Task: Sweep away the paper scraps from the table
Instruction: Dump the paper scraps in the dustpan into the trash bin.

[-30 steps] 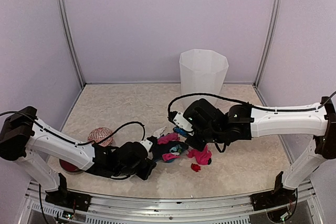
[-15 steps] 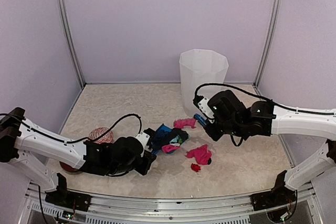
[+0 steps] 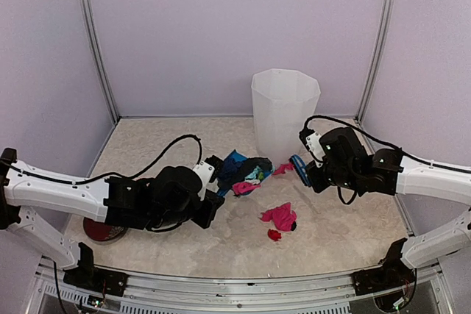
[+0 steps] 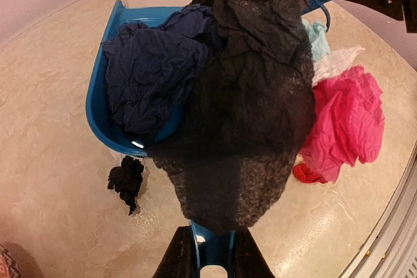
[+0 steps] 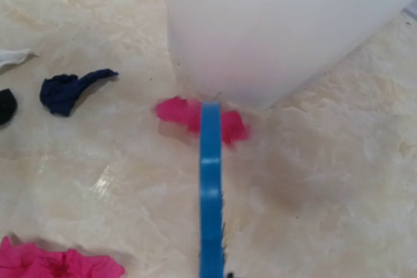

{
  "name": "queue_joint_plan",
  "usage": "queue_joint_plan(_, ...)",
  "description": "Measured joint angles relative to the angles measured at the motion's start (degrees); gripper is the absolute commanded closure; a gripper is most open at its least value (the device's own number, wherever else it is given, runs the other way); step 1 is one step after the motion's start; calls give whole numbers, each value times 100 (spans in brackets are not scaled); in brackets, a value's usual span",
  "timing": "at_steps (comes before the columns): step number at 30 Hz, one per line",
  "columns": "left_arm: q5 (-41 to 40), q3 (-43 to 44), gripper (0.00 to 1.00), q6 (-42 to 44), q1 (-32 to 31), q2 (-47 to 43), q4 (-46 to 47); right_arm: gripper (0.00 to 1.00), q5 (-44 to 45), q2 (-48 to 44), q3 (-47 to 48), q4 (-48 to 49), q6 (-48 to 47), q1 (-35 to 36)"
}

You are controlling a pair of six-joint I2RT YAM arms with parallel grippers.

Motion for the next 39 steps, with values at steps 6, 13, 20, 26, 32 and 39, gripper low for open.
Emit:
queue_joint_plan(6, 0, 706, 100, 334, 20, -31, -616, 100, -188, -317, -348, 195, 111, -149)
queue_joint_plan(13, 72, 1757, 100, 706, 120, 20, -1464, 100, -326, -533, -608, 369, 205, -221)
queue_joint_plan(20, 531, 3504, 100, 1147, 374, 520, -2385, 100, -459, -588, -837, 498, 256, -223)
queue_joint_plan(26, 1139, 4824, 100, 1515, 811, 1303, -3027, 100, -557, -708, -925, 649, 306, -225)
queue_joint_plan(32, 1864, 6210, 100, 1845, 1172, 2186, -3432, 100, -699, -826, -1123, 807, 391, -227)
queue_joint_plan(39, 3016, 7908, 100, 2116, 1646, 3276, -3735, 100, -807, -1047, -1491, 911, 522, -227)
